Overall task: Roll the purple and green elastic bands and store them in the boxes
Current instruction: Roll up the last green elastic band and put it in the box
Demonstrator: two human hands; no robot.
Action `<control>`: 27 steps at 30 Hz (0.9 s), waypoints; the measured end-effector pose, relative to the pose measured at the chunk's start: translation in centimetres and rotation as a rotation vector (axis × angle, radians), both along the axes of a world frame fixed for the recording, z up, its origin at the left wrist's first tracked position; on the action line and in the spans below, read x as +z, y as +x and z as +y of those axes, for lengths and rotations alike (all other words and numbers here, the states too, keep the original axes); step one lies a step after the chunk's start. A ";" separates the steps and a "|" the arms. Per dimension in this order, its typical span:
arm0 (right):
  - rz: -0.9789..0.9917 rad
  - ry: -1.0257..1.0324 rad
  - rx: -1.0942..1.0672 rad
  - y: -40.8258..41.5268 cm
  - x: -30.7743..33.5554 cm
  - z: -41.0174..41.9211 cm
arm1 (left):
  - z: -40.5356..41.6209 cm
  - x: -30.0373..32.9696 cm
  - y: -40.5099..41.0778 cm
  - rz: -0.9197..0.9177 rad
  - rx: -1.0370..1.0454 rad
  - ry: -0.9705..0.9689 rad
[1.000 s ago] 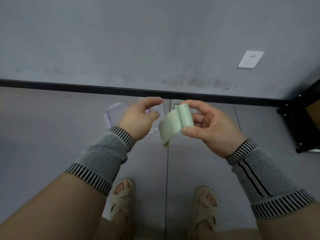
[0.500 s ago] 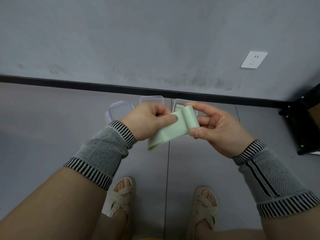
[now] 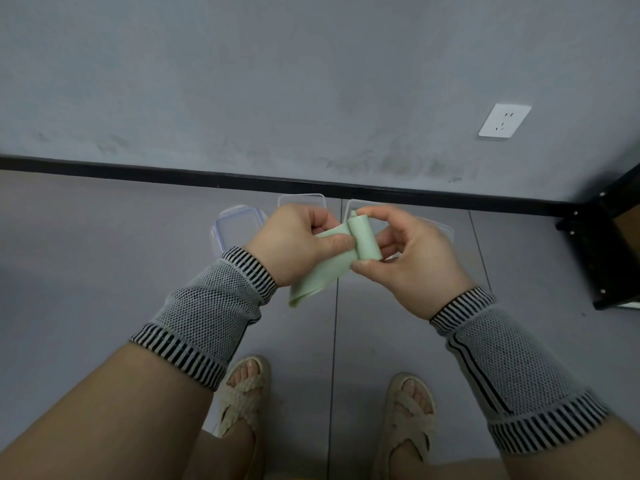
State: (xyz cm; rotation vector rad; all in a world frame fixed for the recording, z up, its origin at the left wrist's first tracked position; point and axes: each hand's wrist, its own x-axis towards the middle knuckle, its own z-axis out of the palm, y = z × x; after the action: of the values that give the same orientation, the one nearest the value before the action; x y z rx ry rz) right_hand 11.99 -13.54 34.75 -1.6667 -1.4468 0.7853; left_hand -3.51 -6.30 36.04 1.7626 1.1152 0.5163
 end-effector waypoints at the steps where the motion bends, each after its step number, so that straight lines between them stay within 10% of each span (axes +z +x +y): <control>1: -0.026 0.015 -0.010 -0.2 -0.1 0.0 | 0.0 0.0 0.0 -0.007 0.011 -0.002; 7: -0.159 0.120 0.057 -0.9 -0.6 0.1 | 0.1 -0.3 0.2 -0.065 0.087 -0.027; 13: 0.380 -0.005 0.067 -0.9 -0.7 -0.1 | 0.4 -0.1 -0.3 -0.083 0.073 -0.044; 27: 0.483 -0.040 -0.011 -0.3 -0.4 0.1 | 0.3 -0.4 -0.5 -0.037 -0.034 0.265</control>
State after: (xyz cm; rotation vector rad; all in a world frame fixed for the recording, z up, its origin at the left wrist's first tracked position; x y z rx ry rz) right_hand 11.69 -13.41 34.39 -1.3847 -1.0871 1.1246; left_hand -4.03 -6.03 35.60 1.9873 1.0261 0.6993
